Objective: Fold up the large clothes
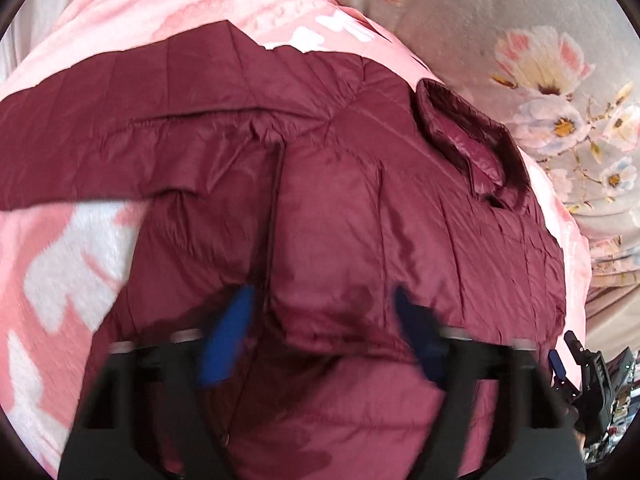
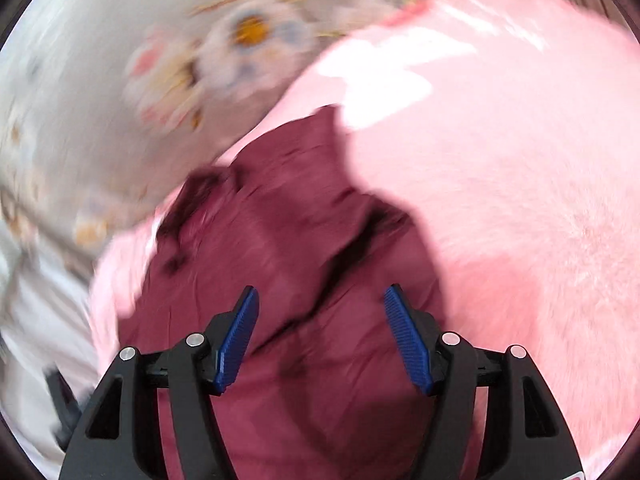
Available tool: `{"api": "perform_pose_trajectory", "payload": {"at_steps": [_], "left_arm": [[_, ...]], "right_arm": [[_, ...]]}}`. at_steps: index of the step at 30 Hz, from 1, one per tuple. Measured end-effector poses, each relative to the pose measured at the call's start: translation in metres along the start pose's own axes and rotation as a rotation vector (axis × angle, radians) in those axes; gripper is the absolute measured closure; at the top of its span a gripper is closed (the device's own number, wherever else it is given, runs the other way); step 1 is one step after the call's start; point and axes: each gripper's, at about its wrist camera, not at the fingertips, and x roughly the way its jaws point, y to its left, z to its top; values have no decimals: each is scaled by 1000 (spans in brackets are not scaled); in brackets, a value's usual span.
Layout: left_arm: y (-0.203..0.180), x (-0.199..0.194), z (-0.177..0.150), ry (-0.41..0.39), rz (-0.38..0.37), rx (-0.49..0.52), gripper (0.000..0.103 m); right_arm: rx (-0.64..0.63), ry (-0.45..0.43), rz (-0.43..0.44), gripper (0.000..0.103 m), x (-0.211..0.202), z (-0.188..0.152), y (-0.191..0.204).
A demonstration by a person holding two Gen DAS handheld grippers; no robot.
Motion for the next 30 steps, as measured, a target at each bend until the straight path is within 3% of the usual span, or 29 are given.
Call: {"api": "perform_pose_trajectory", "payload": {"at_steps": [1, 2, 3, 4, 7, 8, 10, 15, 22, 25, 27, 30], "left_arm": [[2, 1, 4, 8, 6, -3, 82], [1, 2, 8, 10, 13, -1, 89], [-2, 3, 13, 5, 22, 9, 97], [-3, 1, 16, -5, 32, 17, 98], [-10, -13, 23, -63, 38, 56, 100], [-12, -16, 23, -81, 47, 71, 100], [-19, -15, 18, -113, 100, 125, 100], [-16, 21, 0, -71, 195, 186, 100], [-28, 20, -16, -156, 286, 284, 98], [-29, 5, -20, -167, 320, 323, 88], [-30, -17, -22, -196, 319, 333, 62], [-51, -53, -18, -292, 312, 364, 50]], "right_arm": [[7, 0, 7, 46, 4, 5, -1], [19, -1, 19, 52, 11, 14, -2], [26, 3, 26, 71, 15, 19, 0], [36, 9, 33, 99, 19, 26, 0], [0, -84, 96, 100, 2, 39, 17], [-60, -128, 79, 100, -8, 37, 27], [-189, -178, -34, 100, -13, 30, 43], [-240, -59, -216, 100, 27, 12, 23], [-254, -2, -258, 98, 37, 6, 11], [-276, -18, -301, 90, 15, 1, 20], [-321, -79, -331, 88, -9, -5, 30], [-397, -145, -298, 88, -31, -14, 61]]}}
